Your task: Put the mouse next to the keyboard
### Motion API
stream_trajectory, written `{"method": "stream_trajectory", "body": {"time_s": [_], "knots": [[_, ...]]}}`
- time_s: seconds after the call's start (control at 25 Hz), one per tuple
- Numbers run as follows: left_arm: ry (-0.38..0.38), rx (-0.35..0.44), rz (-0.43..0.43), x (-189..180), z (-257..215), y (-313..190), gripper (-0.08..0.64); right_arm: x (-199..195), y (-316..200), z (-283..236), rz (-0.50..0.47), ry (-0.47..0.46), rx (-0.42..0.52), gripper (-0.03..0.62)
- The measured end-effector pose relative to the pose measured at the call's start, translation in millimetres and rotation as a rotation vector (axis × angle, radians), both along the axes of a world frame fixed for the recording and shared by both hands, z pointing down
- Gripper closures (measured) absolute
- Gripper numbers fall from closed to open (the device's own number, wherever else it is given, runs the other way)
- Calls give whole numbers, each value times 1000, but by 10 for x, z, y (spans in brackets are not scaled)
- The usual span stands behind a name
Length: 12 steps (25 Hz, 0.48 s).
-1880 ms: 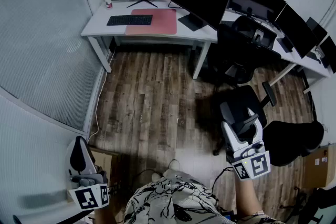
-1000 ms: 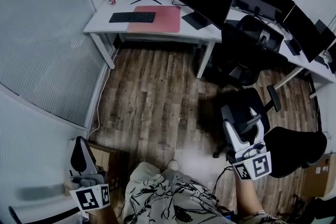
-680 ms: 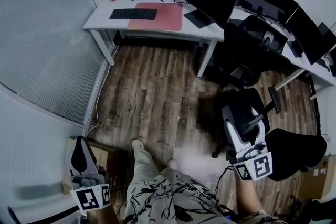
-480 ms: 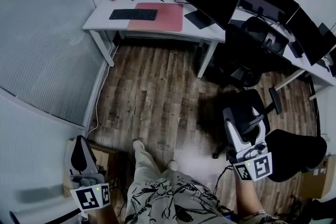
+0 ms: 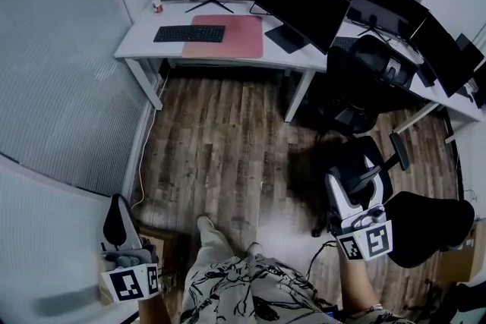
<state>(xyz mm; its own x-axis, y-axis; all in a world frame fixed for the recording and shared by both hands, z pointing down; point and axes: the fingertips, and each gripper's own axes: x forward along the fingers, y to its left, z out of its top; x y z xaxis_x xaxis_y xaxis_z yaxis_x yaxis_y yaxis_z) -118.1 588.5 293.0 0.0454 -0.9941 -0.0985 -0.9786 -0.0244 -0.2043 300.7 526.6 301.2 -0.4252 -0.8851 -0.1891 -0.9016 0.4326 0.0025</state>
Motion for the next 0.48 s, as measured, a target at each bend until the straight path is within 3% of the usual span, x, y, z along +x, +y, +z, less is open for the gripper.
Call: {"method": "stream_trajectory", "body": {"time_s": [0.48], "knots": [[24,-26,33,-430,28,-705,563,-476,-612,-49,8,-32,-15,264]]}}
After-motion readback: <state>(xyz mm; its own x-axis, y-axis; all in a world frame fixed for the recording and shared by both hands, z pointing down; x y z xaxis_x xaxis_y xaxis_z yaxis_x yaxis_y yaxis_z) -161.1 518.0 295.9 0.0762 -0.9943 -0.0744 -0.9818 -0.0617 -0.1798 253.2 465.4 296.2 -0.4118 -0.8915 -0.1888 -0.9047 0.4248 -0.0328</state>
